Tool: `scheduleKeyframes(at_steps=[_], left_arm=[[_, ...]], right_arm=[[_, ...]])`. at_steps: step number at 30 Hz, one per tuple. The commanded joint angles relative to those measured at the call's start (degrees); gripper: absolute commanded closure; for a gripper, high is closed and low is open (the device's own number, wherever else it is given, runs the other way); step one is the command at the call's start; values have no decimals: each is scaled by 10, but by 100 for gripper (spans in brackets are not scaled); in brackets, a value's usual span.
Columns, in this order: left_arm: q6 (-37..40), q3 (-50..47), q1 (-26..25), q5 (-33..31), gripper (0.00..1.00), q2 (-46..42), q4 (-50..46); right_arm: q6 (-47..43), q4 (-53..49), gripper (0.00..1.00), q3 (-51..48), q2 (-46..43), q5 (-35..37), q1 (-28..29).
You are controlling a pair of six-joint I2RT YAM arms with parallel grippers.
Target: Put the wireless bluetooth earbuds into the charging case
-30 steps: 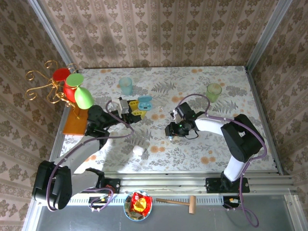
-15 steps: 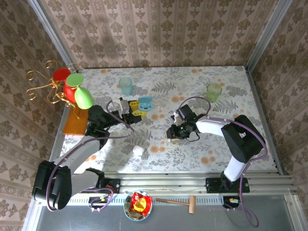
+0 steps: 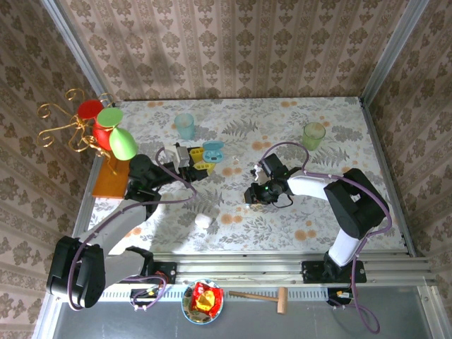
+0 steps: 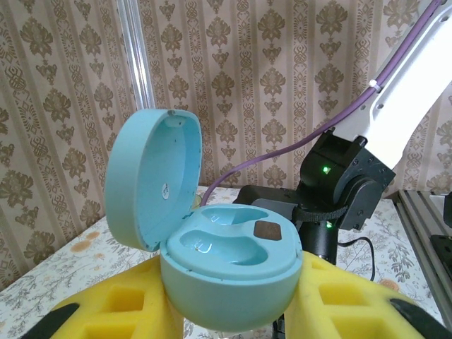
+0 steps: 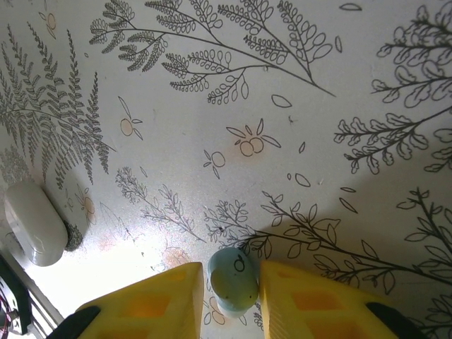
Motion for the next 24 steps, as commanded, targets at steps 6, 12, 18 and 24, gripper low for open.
scheduleKeyframes(at_steps=[6, 12, 18, 24], left_arm=[[14, 1, -4, 1, 71, -7, 10], [15, 3, -3, 0, 72, -6, 10], [23, 6, -3, -1, 72, 1, 1], [30, 10, -3, -3, 71, 14, -1]], right_arm=[[-20, -10, 74, -2, 25, -6, 9], [-26, -22, 81, -2, 13, 11, 10], [-26, -60, 81, 10, -33, 69, 10], [-31, -149, 82, 41, -100, 213, 10]])
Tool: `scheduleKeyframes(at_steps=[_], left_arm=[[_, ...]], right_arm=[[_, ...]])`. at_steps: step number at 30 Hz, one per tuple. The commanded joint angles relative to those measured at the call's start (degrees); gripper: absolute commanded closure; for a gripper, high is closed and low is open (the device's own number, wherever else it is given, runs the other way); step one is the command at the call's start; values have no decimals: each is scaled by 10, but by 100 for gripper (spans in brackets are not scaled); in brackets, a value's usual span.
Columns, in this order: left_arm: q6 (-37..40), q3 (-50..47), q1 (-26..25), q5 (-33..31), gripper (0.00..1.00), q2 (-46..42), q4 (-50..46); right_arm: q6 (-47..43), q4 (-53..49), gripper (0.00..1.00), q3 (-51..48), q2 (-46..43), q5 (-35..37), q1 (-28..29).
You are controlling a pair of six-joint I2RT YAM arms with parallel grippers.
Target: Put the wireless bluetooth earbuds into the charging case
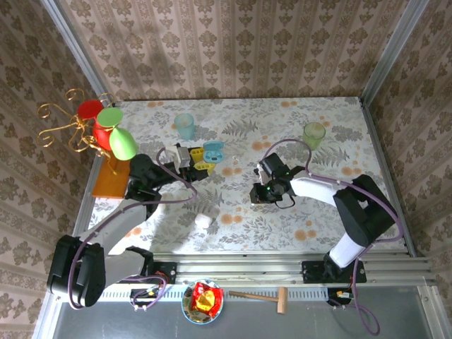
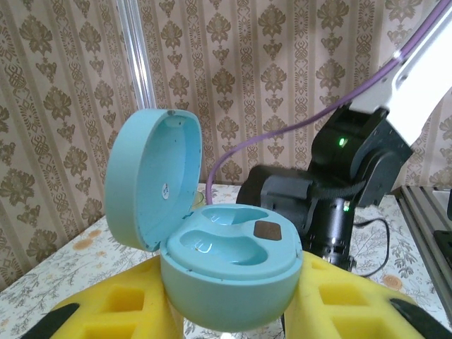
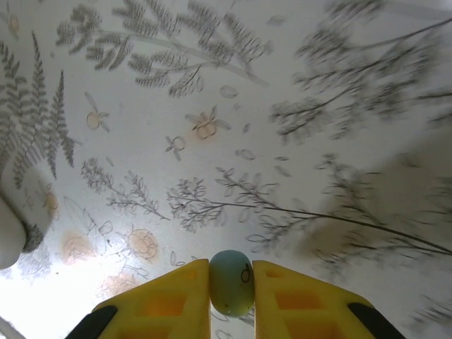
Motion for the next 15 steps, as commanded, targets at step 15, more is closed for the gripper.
scheduleKeyframes(at_steps=[15], left_arm=[[30, 16, 1, -6, 72, 19, -8]], right_arm=[[22, -264, 82, 144, -30, 430, 32]])
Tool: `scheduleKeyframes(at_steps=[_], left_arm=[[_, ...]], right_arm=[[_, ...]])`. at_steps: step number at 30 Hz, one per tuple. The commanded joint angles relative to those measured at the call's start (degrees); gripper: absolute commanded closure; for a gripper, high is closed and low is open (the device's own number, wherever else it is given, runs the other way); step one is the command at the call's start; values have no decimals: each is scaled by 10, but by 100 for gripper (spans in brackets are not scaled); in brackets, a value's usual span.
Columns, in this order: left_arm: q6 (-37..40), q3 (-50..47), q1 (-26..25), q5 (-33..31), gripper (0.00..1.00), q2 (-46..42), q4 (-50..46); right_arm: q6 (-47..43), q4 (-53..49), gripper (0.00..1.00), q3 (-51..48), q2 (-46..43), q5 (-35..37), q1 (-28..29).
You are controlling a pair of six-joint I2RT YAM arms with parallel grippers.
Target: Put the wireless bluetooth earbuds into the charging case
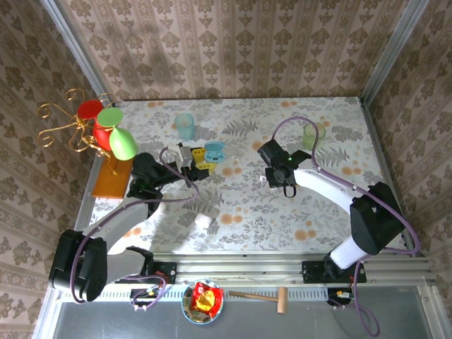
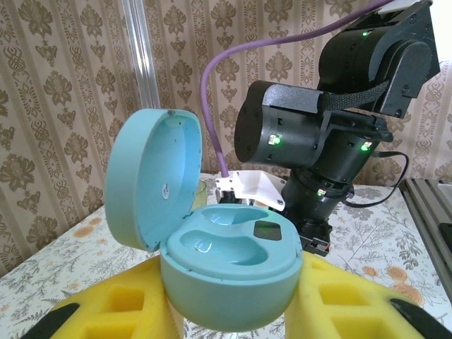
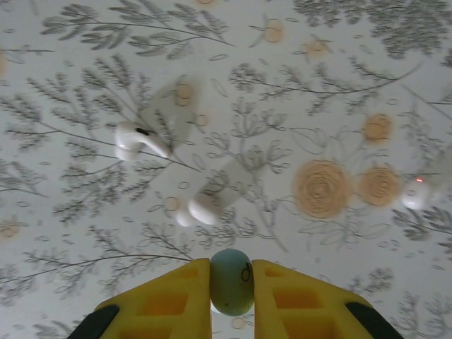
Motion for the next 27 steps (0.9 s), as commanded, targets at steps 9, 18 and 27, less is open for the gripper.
scheduleKeyframes(at_steps=[9, 18, 27], left_arm=[[18, 21, 1, -2, 72, 13, 0], [26, 31, 1, -8, 72, 38, -3], [27, 33, -3, -6, 72, 41, -3]], right_arm=[[32, -108, 83, 65, -18, 135, 53], [-43, 11, 83, 74, -123, -28, 86], [-114, 156, 83, 64, -194, -185, 110]])
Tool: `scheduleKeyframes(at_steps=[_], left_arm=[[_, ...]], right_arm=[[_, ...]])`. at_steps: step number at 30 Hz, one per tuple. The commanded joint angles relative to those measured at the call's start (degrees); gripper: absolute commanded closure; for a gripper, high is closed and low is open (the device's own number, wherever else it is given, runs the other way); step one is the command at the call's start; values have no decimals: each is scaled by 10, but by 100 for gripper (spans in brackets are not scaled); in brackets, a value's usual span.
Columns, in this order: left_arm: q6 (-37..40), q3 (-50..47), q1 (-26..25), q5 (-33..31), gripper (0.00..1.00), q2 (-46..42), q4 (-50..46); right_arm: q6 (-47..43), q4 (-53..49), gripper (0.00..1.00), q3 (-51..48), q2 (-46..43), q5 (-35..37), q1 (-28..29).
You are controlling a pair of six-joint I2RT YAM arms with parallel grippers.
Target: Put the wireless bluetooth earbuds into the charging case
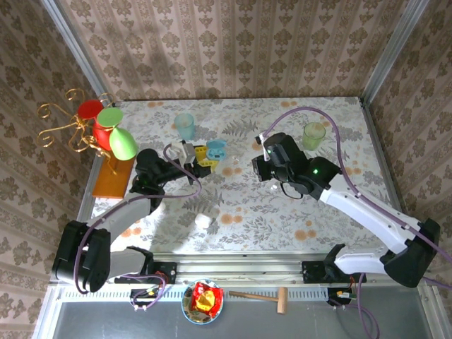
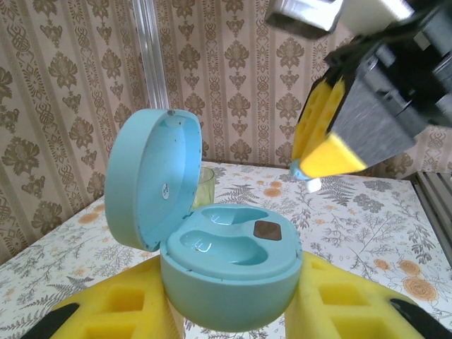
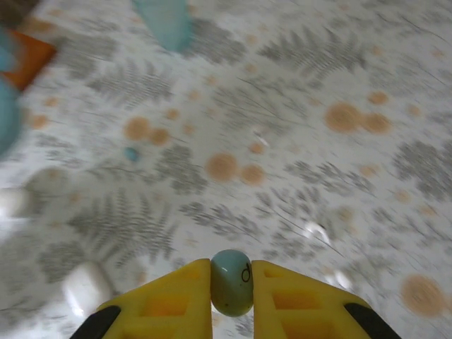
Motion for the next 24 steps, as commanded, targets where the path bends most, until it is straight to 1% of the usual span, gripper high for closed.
scheduleKeyframes(at_steps=[1, 6, 14, 16, 24], left_arm=[[13, 16, -2, 2, 72, 2, 5], [12, 16, -6, 10, 72, 2, 5], [8, 12, -8, 13, 72, -1, 14], [5, 11, -9, 14, 72, -4, 15], [-7, 9, -9, 14, 72, -16, 17]], right_arm=[[-47, 86, 83, 2, -15, -86, 18], [-88, 112, 83, 44, 14, -91, 31], [-136, 120, 83, 112, 82, -104, 45], [-142, 115, 83, 122, 105, -99, 45], [-162, 98, 83, 117, 121, -67, 45]])
